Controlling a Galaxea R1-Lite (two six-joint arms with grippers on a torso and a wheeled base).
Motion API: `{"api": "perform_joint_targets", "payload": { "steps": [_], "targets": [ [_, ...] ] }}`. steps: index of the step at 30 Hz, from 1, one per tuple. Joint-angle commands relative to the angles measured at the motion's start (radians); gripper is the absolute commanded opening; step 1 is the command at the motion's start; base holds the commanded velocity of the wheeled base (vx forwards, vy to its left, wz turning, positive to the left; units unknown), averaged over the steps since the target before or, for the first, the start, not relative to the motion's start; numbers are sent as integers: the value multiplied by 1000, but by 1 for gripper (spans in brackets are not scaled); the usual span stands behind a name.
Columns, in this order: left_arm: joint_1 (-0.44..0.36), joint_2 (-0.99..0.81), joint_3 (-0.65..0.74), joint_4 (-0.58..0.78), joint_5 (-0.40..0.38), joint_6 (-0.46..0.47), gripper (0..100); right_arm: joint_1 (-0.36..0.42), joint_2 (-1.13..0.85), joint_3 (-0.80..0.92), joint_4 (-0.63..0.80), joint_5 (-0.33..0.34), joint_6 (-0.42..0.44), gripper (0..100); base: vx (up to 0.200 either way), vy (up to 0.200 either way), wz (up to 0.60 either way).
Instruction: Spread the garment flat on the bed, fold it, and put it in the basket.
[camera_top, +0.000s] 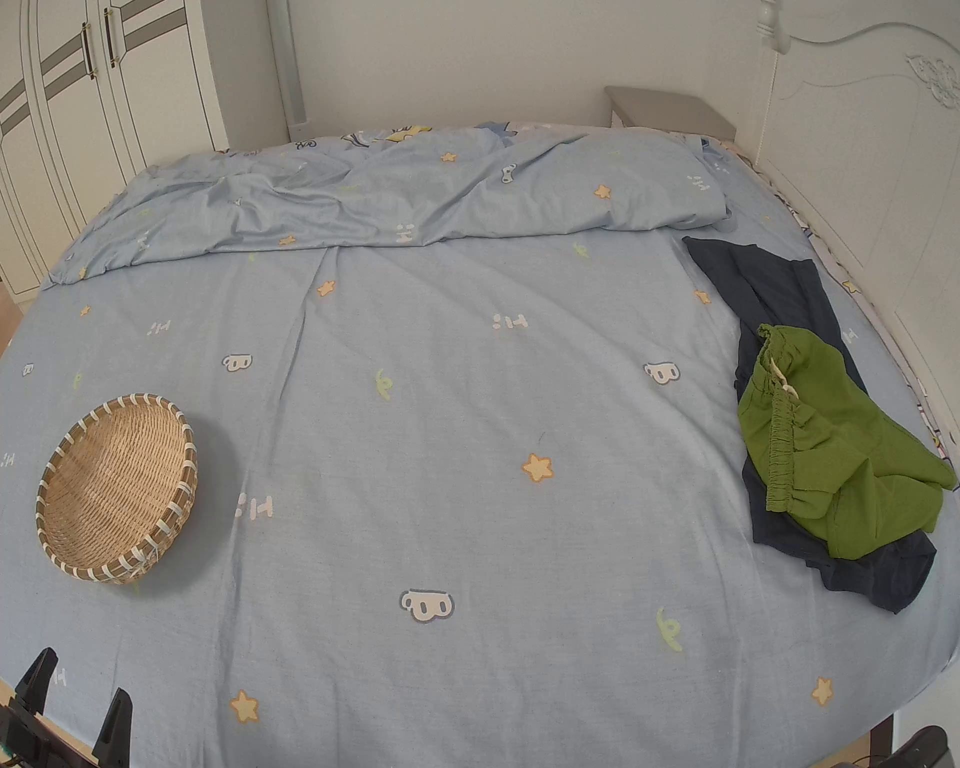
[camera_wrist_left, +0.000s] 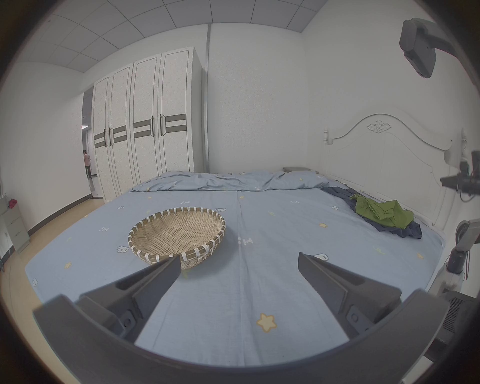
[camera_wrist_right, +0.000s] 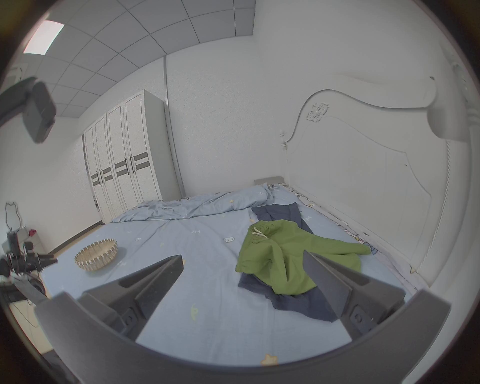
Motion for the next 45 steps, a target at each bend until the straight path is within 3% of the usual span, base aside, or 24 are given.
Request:
{"api": "perform_joint_targets", "payload": {
  "steps": [1, 6, 9, 13, 17, 24, 34, 40, 45],
  "targets": [
    [0, -10, 16, 0, 0, 0, 100, 87, 603, -314, 84, -6, 26, 100, 0, 0, 0],
    [0, -10, 16, 0, 0, 0, 100, 24, 887, -423, 1, -14, -4, 100, 0, 0, 0],
    [0, -10, 16, 0, 0, 0, 100, -18, 1077, -561, 19, -22, -97, 100, 0, 0, 0],
    [0, -10, 16, 0, 0, 0, 100, 10, 1244, -683, 16, -120, -106, 100, 0, 0, 0],
    [0, -10, 16, 0, 0, 0, 100, 96, 1367, -814, 32, -224, -108, 100, 0, 0, 0],
    [0, -10, 16, 0, 0, 0, 100, 117, 1667, -1068, 127, -353, -106, 100, 0, 0, 0],
    [0, -10, 16, 0, 0, 0, 100, 102, 1882, -1276, 138, -388, -102, 100, 0, 0, 0],
    [0, -10, 16, 0, 0, 0, 100, 100, 1982, -1371, 153, -482, -105, 100, 0, 0, 0],
    [0, -10, 16, 0, 0, 0, 100, 100, 1990, -1376, 176, -483, -105, 100, 0, 0, 0]
  ]
}}
